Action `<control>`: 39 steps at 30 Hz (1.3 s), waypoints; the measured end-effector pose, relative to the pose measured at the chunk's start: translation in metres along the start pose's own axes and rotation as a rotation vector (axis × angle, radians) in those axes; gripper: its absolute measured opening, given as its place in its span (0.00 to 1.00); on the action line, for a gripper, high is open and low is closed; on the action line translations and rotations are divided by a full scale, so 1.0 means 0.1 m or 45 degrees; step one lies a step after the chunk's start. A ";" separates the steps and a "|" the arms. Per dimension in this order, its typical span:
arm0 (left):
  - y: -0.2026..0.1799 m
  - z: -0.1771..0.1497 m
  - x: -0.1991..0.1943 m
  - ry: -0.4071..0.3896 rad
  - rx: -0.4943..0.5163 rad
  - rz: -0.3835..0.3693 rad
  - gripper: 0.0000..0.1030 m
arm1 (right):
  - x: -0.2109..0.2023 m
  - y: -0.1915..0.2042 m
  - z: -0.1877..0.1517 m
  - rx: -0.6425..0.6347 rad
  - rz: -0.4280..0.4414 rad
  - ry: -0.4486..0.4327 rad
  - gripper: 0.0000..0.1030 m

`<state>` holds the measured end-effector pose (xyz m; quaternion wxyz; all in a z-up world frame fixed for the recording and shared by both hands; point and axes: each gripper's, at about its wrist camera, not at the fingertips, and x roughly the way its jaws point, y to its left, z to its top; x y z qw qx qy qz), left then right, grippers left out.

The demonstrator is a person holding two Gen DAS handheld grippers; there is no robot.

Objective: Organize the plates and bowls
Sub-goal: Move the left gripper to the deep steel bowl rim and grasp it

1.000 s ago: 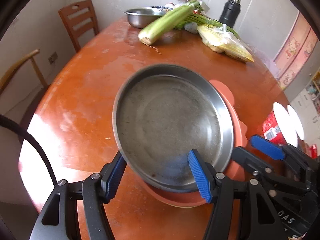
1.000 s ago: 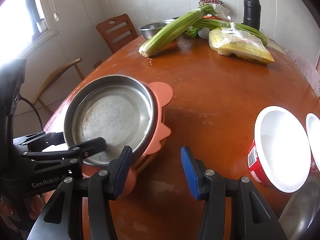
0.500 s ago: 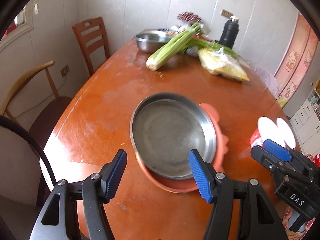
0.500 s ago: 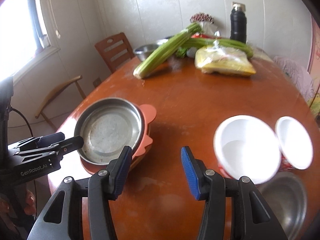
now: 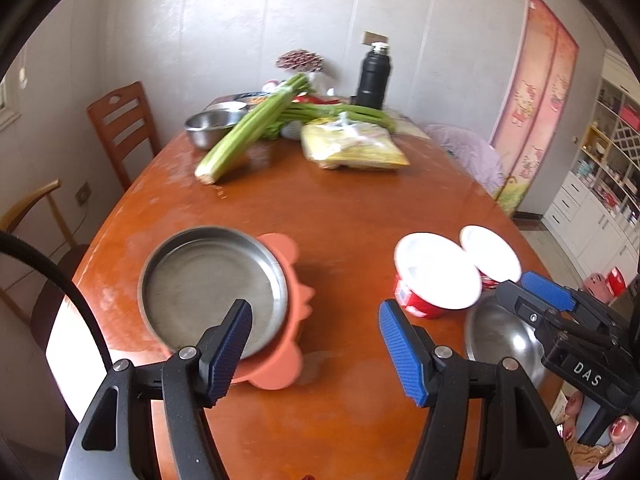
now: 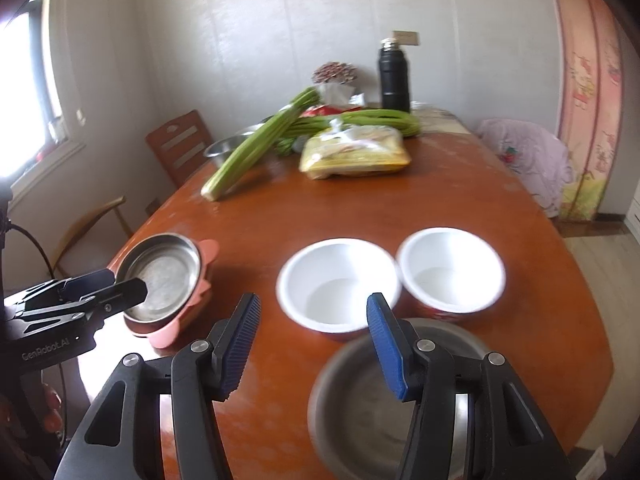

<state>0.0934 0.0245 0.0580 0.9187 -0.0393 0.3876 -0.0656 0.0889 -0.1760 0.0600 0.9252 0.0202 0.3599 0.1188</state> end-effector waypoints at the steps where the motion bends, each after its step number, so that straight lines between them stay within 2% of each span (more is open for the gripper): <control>1: -0.05 0.00 0.00 -0.004 0.011 -0.008 0.64 | -0.04 -0.06 -0.01 0.012 -0.009 -0.006 0.56; 10: -0.52 -0.02 -0.01 -0.015 0.105 -0.063 0.65 | -0.27 -0.48 -0.07 0.089 -0.074 -0.034 0.56; 20: -0.84 -0.06 0.15 0.034 0.160 -0.096 0.66 | -0.37 -0.84 -0.18 0.143 -0.140 -0.014 0.56; 30: -1.14 -0.12 0.46 0.131 0.206 -0.152 0.66 | -0.27 -1.14 -0.37 0.163 -0.185 0.087 0.56; 39: -1.31 -0.21 0.73 0.226 0.229 -0.194 0.66 | -0.03 -1.23 -0.55 0.153 -0.148 0.195 0.56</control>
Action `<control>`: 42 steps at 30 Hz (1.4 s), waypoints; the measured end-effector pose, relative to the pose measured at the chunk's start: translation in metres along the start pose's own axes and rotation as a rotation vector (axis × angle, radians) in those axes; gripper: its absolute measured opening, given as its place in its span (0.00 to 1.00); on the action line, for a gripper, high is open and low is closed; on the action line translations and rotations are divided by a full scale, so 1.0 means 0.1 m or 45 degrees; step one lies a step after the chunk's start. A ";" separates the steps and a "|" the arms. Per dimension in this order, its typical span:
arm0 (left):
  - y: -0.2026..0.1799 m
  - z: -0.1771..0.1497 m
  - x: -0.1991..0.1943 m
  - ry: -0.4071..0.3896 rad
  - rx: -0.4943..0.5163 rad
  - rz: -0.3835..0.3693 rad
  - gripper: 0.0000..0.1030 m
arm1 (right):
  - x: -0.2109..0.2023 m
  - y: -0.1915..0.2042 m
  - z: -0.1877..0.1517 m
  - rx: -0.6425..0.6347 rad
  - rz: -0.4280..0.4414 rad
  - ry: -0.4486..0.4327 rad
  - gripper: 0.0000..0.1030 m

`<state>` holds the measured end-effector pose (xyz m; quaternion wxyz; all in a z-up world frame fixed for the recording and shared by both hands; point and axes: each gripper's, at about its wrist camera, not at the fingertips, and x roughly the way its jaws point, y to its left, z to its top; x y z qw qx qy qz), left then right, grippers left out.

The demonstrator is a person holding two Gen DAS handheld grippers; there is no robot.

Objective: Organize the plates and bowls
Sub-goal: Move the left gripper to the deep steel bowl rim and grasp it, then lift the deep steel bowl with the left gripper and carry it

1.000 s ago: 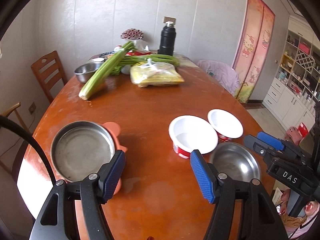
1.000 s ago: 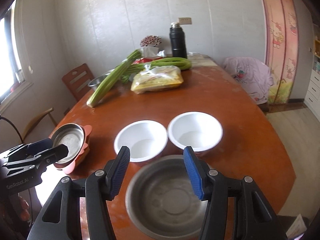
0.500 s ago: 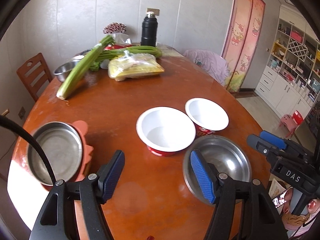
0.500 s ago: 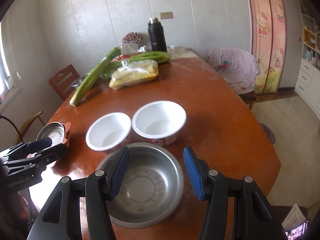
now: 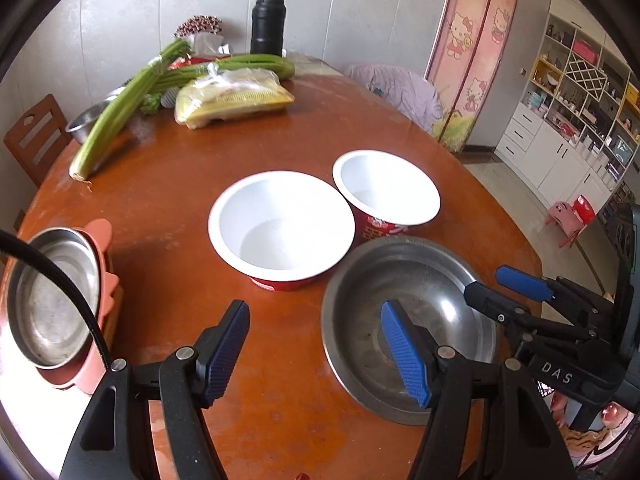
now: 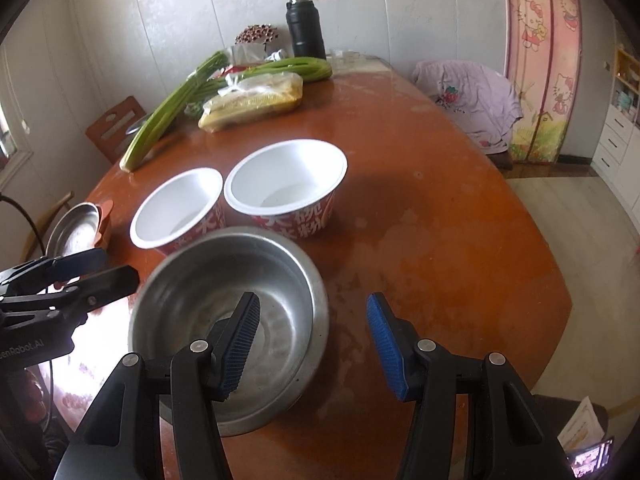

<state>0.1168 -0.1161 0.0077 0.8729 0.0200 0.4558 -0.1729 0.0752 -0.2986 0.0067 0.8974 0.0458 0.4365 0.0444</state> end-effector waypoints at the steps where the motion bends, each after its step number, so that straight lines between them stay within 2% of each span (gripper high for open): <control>1: -0.01 -0.01 0.03 0.012 0.001 -0.004 0.66 | 0.02 0.00 -0.01 -0.006 0.003 0.005 0.56; 10: -0.08 -0.06 0.27 0.089 0.003 -0.019 0.66 | 0.21 -0.02 -0.07 -0.016 -0.001 0.047 0.55; 13: -0.11 -0.06 0.33 0.108 0.011 -0.025 0.66 | 0.24 0.00 -0.07 -0.027 0.018 0.050 0.46; 20: -0.20 -0.09 0.43 0.131 0.029 -0.046 0.66 | 0.28 0.07 -0.10 -0.067 0.060 0.055 0.33; 23: -0.21 -0.11 0.46 0.147 0.018 -0.115 0.55 | 0.29 0.11 -0.12 -0.098 0.045 0.047 0.33; 26: -0.25 -0.12 0.47 0.143 0.034 -0.086 0.55 | 0.29 0.11 -0.12 -0.091 0.057 0.053 0.33; 33: -0.28 -0.15 0.36 0.127 0.041 -0.091 0.55 | 0.22 0.10 -0.13 -0.061 0.091 0.069 0.35; 42: -0.17 -0.19 0.12 0.079 0.029 -0.062 0.55 | -0.02 0.32 -0.17 -0.123 0.116 0.013 0.35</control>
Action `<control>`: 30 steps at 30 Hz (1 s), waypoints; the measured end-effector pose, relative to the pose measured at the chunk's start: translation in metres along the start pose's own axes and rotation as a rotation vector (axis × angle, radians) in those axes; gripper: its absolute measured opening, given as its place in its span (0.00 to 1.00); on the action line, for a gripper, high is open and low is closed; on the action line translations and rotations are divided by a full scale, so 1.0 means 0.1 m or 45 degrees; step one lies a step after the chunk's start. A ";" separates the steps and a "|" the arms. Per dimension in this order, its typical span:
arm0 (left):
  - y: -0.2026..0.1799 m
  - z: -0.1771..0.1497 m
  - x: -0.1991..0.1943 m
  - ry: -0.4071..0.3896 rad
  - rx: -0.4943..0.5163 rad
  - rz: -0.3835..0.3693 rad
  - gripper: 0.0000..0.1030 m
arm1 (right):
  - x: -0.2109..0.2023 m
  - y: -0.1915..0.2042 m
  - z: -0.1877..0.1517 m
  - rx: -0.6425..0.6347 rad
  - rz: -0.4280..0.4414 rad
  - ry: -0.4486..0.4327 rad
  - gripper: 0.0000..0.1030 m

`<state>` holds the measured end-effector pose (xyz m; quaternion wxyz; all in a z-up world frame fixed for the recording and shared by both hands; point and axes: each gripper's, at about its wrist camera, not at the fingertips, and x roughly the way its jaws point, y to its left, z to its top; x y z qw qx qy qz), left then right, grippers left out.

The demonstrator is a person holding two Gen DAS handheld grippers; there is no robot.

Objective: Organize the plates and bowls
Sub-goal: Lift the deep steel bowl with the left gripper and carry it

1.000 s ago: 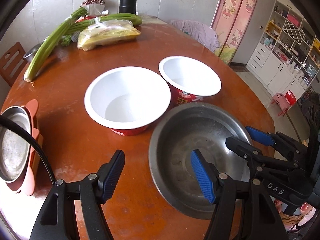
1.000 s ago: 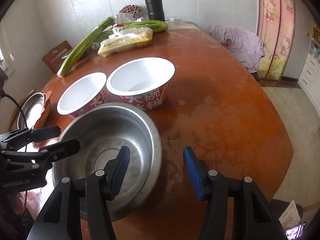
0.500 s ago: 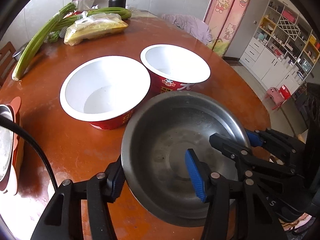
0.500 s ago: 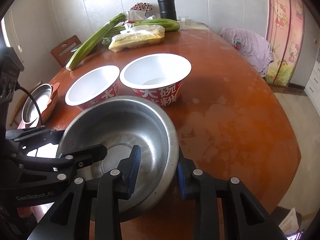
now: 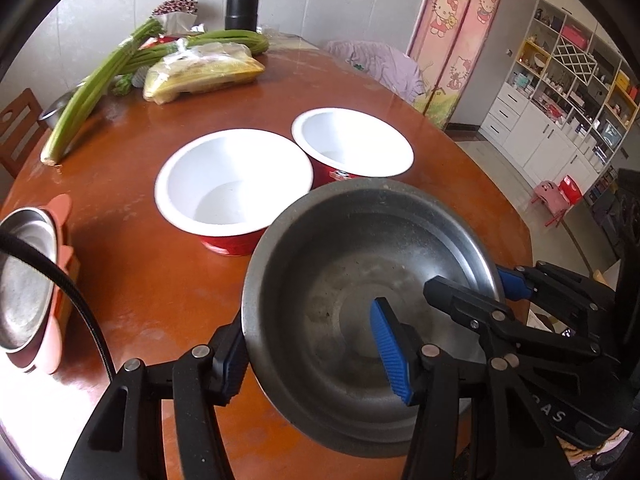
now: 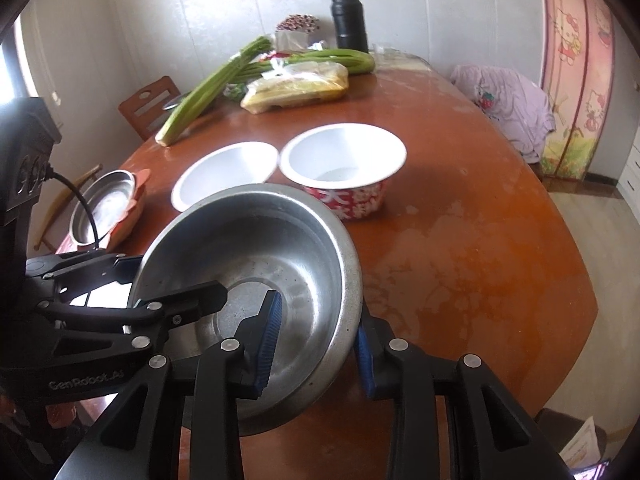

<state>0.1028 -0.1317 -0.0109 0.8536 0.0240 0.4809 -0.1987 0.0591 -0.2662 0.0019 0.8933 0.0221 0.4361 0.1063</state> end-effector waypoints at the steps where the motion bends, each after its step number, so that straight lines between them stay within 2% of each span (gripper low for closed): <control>1: 0.02 -0.01 -0.03 -0.004 -0.002 0.005 0.55 | -0.02 0.04 0.00 -0.011 0.006 -0.007 0.35; 18: 0.55 -0.30 -0.42 -0.067 -0.094 0.058 0.55 | 0.06 0.68 0.00 -0.129 0.078 0.037 0.35; 30: 0.68 -0.40 -0.35 -0.030 -0.120 0.084 0.55 | 0.14 0.83 -0.06 -0.158 0.101 0.087 0.35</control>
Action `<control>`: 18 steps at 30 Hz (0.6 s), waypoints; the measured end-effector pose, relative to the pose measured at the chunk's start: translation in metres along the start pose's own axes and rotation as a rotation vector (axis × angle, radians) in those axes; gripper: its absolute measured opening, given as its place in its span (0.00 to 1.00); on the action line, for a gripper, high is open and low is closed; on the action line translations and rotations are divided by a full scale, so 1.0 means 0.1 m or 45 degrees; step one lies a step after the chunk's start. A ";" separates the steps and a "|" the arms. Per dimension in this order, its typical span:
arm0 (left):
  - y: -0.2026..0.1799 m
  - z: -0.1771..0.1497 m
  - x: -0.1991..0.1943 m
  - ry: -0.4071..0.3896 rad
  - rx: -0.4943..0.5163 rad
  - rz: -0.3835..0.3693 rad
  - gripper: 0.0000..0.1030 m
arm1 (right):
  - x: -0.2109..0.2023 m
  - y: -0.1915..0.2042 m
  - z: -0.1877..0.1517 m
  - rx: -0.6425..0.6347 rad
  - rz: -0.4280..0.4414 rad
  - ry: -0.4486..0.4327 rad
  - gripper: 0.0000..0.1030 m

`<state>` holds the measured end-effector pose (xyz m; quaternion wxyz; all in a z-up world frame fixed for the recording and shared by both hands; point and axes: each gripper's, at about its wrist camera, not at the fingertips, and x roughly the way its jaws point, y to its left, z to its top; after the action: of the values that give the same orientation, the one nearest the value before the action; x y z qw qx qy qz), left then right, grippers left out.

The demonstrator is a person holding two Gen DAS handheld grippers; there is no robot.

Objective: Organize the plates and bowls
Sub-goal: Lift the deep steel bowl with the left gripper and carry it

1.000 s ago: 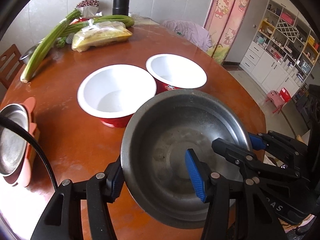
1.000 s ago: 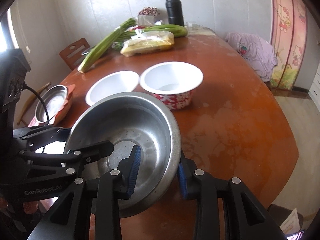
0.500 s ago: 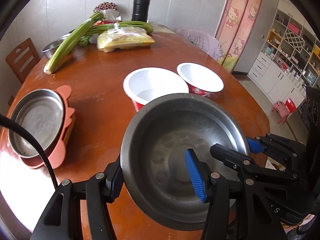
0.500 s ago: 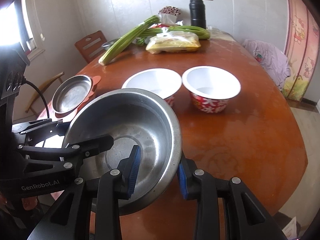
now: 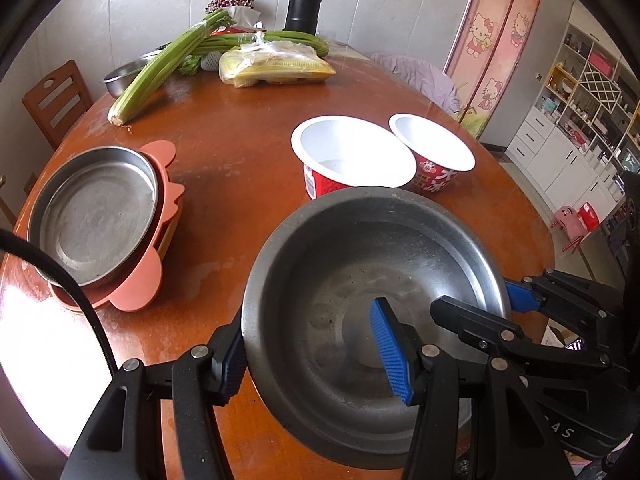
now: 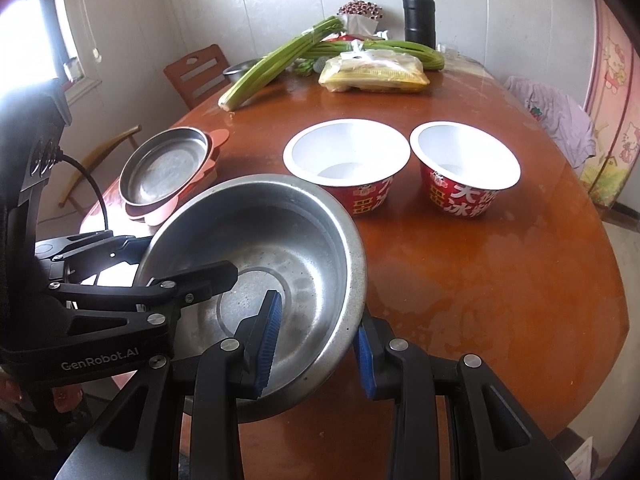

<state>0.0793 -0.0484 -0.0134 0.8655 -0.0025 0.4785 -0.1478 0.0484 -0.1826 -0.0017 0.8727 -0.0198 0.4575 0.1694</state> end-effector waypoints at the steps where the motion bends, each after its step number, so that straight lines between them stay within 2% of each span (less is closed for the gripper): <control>1: 0.00 0.00 0.01 0.003 0.001 0.003 0.55 | 0.01 0.00 0.00 0.001 -0.001 0.003 0.35; 18: 0.01 -0.05 0.17 0.049 0.022 0.041 0.55 | 0.18 -0.04 -0.03 0.032 0.009 0.064 0.35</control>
<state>0.0834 -0.0514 -0.0303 0.8584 0.0154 0.4937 -0.1381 0.0570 -0.1813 -0.0183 0.8605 -0.0115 0.4814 0.1663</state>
